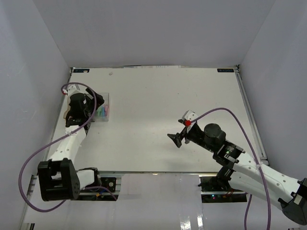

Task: Sort the stationery into containers
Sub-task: Place the pen in the storage box, then reset both arms

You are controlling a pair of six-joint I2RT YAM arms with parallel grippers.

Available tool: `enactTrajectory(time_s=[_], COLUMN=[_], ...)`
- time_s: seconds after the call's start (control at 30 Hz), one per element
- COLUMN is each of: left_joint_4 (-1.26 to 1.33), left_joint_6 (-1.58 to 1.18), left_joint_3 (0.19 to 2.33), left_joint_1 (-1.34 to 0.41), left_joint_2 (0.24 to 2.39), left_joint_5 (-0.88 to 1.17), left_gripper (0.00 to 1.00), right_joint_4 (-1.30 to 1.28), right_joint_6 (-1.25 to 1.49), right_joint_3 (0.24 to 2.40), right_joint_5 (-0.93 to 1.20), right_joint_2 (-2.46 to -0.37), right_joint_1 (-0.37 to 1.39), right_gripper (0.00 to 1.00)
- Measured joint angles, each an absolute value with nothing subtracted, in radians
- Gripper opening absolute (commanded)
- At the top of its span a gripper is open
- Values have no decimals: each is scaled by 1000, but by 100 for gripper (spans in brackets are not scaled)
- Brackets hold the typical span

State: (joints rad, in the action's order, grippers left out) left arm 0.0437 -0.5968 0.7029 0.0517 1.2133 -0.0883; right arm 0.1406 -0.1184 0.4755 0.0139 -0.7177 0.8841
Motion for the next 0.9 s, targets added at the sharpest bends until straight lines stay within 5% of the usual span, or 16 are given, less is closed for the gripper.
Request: enactTrajectory(time_s=[0.4,0.9], left_joint_4=[-387,-748], left_joint_6=[-372,-310], left_joint_3=[891,934], left_joint_1=[46,-51], left_joint_2=[672,428], left_joint_5=[75,84], left_gripper=[98,98], right_joint_4=[-78,-237], right_joint_6=[-30,2], right_joint_3=[611,633], right_joint_5=[-414,-661], right_joint_2=[-530,-348], right_joint_1=[884,884], right_gripper=[90,90])
